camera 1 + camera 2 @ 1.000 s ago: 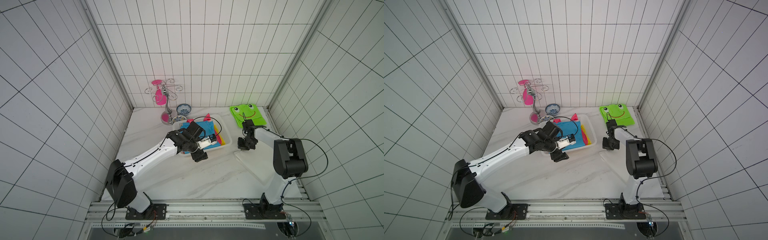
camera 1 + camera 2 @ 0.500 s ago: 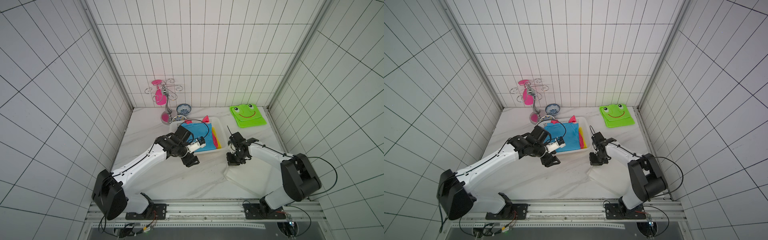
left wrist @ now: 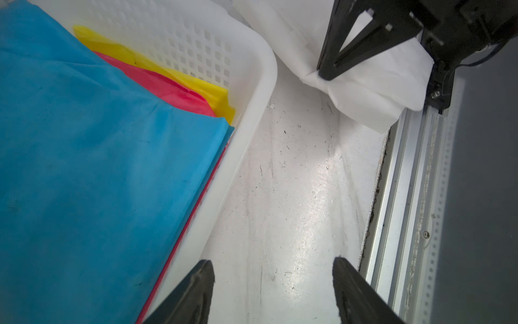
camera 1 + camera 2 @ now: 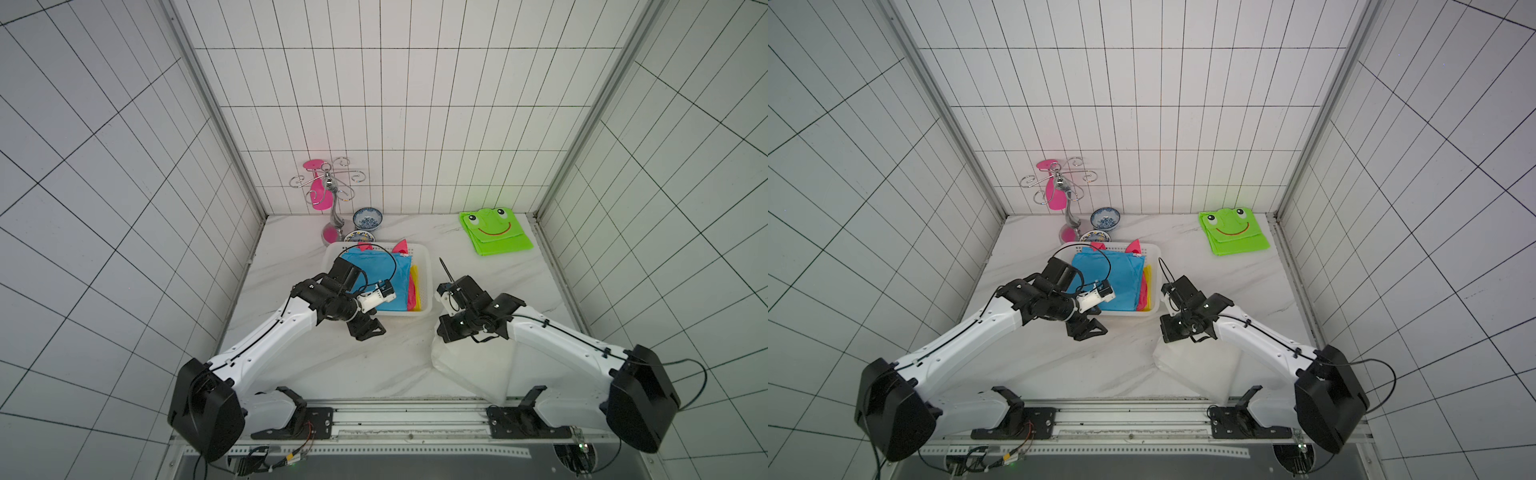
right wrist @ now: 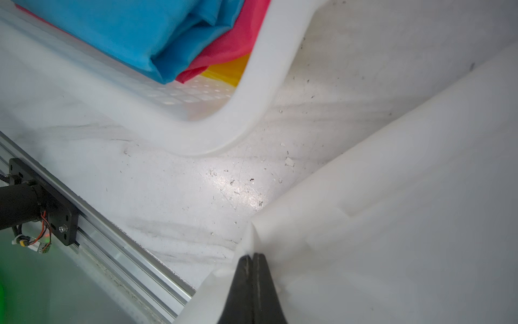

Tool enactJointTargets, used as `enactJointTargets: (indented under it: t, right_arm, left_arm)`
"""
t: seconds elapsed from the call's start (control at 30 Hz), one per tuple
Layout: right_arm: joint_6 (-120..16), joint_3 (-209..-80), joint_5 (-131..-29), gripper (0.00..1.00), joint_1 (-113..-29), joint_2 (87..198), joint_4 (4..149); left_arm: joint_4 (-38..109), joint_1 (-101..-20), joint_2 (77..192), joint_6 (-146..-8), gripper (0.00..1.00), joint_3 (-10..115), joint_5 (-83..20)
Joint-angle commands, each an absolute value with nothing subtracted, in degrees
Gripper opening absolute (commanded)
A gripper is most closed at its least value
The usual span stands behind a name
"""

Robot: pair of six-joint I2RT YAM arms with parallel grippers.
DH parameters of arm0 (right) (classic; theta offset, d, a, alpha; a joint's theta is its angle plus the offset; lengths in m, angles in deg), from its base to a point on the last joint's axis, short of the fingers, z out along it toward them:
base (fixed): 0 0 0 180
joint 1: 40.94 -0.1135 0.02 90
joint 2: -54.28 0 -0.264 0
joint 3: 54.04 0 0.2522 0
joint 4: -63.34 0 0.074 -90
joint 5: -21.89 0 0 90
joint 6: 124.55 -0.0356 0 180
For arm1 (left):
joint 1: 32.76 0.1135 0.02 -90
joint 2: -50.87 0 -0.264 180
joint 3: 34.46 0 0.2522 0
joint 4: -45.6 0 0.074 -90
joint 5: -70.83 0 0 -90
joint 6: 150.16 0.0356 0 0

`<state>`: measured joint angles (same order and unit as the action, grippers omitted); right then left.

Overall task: Put the folded raincoat in the basket
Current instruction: Move the raincoat to the center of the board.

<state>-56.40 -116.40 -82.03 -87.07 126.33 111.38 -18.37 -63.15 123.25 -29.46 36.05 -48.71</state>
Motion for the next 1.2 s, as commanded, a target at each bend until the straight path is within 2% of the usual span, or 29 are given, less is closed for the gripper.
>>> enactJointTargets:
  t: [0.0, 0.13, 0.33, 0.37, 0.43, 0.47, 0.63, 0.7, 0.8, 1.0, 1.17]
  right_arm:
    - [-53.4, -114.7, -76.3, 0.00, -87.3, 122.8, 110.9]
    - [-51.2, -115.8, -77.1, 0.00, -87.1, 124.8, 109.6]
    - [-52.1, -115.9, -83.3, 0.00, -87.4, 132.5, 105.4]
    - [-52.3, -115.7, -83.8, 0.00, -87.5, 133.0, 104.4]
    - [-52.3, -115.9, -83.8, 0.00, -87.5, 133.6, 103.8]
    - [-52.1, -116.1, -83.3, 0.00, -87.4, 133.9, 103.9]
    - [-49.7, -117.2, -82.5, 0.00, -86.6, 134.3, 104.8]
    - [-48.6, -118.1, -82.8, 0.00, -85.8, 135.1, 105.8]
    - [-46.7, -119.9, -83.5, 0.00, -84.5, 136.3, 107.8]
    - [-39.9, -123.1, -83.5, 0.00, -84.1, 139.0, 110.3]
    - [-34.2, -126.2, -86.1, 0.00, -85.9, 141.8, 109.8]
  left_arm:
    - [-15.2, -63.1, 123.2, -21.8, 0.70, 35.6, -52.8]
    - [-5.9, -64.4, 125.4, -22.1, 0.70, 35.0, -49.2]
    - [-4.8, -64.4, 131.5, -16.0, 0.70, 36.7, -46.3]
    - [-4.8, -64.4, 132.9, -14.7, 0.67, 36.7, -45.1]
    - [-6.8, -64.3, 135.4, -12.8, 0.51, 37.2, -43.7]
    - [-8.4, -64.4, 136.3, -12.4, 0.47, 37.6, -43.4]
    - [-5.5, -63.6, 135.0, -12.5, 0.46, 34.1, -41.4]
    - [-3.0, -63.3, 134.6, -12.4, 0.34, 32.5, -39.2]
    - [-2.0, -62.0, 134.8, -15.7, 0.08, 33.3, -36.6]
    - [-3.5, -58.9, 130.4, -21.6, 0.04, 31.9, -37.8]
    - [1.4, -58.6, 125.9, -25.8, 0.06, 27.3, -34.6]
